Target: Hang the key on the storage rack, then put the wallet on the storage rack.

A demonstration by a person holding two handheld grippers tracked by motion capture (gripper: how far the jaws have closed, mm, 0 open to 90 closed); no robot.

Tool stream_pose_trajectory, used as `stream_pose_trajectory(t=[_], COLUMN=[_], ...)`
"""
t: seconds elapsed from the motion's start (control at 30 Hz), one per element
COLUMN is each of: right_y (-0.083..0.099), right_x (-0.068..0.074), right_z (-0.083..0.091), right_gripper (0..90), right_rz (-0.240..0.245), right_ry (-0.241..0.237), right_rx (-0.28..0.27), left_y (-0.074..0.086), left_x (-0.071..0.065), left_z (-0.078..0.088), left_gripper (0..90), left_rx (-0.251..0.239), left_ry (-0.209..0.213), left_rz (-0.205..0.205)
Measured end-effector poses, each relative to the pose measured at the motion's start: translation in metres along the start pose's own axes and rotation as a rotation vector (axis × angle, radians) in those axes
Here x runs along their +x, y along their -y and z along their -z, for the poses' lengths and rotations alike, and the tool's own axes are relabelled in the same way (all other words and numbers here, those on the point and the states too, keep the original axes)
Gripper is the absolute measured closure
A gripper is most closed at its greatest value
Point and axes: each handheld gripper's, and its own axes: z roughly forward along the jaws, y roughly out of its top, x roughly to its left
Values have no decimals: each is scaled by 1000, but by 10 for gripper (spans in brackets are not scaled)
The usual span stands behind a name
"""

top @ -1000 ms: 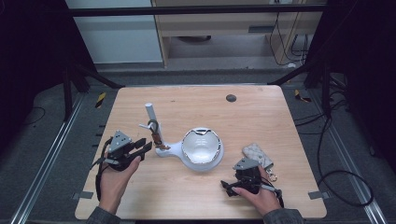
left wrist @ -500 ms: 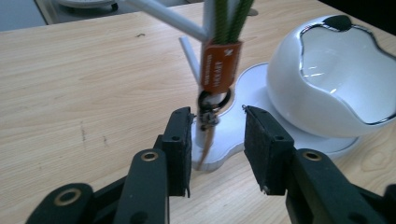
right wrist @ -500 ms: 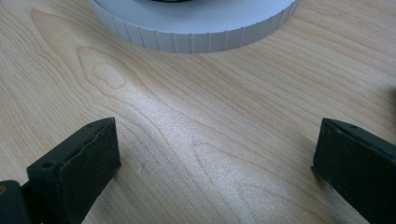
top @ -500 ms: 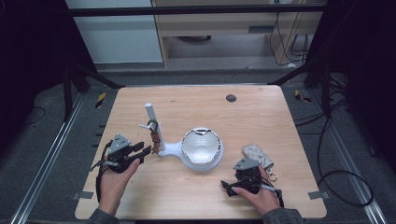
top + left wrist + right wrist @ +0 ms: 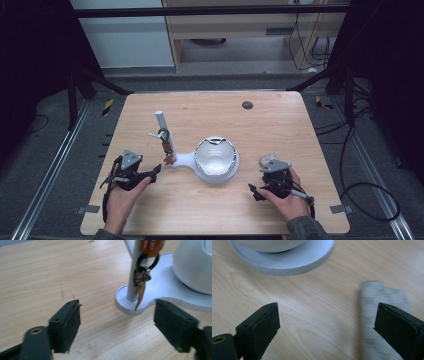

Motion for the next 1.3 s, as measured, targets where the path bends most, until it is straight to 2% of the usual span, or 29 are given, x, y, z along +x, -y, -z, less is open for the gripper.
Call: stream_pose_trajectory(t=[0.03, 0.1, 0.17, 0.23, 0.3, 0.33, 0.4, 0.43, 0.5, 0.53, 0.57, 0.6, 0.7, 0.8, 0.9, 1.1, 1.23, 1.3], right_y=[-3, -8, -10, -9, -6, -5, -4, -2, 0, 0, 0, 0, -3, -8, -13, -19, -22, -23], right_x=[-3, -9, -14, -19, -21, -22, -23, -25, -29, -33, -33, -34, -37, -41, -47, -58, -63, -65], right_z=[5, 15, 23, 29, 37, 41, 45, 49, 50, 48, 48, 47, 42, 36, 31, 25, 20, 19], right_gripper=[91, 101, 98, 94, 89, 88, 84, 75, 75, 69, 69, 69, 68, 59, 53, 77, 87, 88], right_rz=[-2, -17, -28, -57, -85, -98, -114, -120, -115, -118, -118, -120, -99, -79, -89, -128, -133, -149], right_ry=[8, 24, 40, 38, 44, 32, 25, 26, 31, 37, 37, 34, 28, 33, 30, 16, 11, 7], right_rx=[3, 0, 22, 51, 80, 87, 101, 129, 154, 177, 177, 186, 187, 194, 191, 207, 227, 227], left_y=[4, 8, 7, 6, 7, 9, 12, 13, 14, 16, 16, 18, 21, 23, 23, 27, 28, 30], left_x=[-2, -3, 0, 3, 6, 7, 9, 10, 13, 17, 17, 19, 23, 25, 26, 32, 35, 35], left_z=[-2, -6, -8, -10, -14, -17, -19, -19, -20, -22, -22, -25, -30, -32, -31, -34, -35, -35], left_gripper=[156, 104, 50, 47, 45, 45, 46, 53, 53, 61, 62, 62, 65, 67, 67, 63, 63, 63], left_rx=[4, 38, 16, 8, 13, 26, 44, 49, 50, 60, 60, 66, 96, 117, 113, 127, 140, 150], left_ry=[-3, 19, 1, -8, 24, 34, 32, 29, 9, -16, -16, -25, -50, -70, -88, -91, -90, -89], left_rz=[-5, -28, 10, 38, 37, 40, 53, 52, 53, 71, 71, 90, 105, 105, 92, 92, 96, 83])
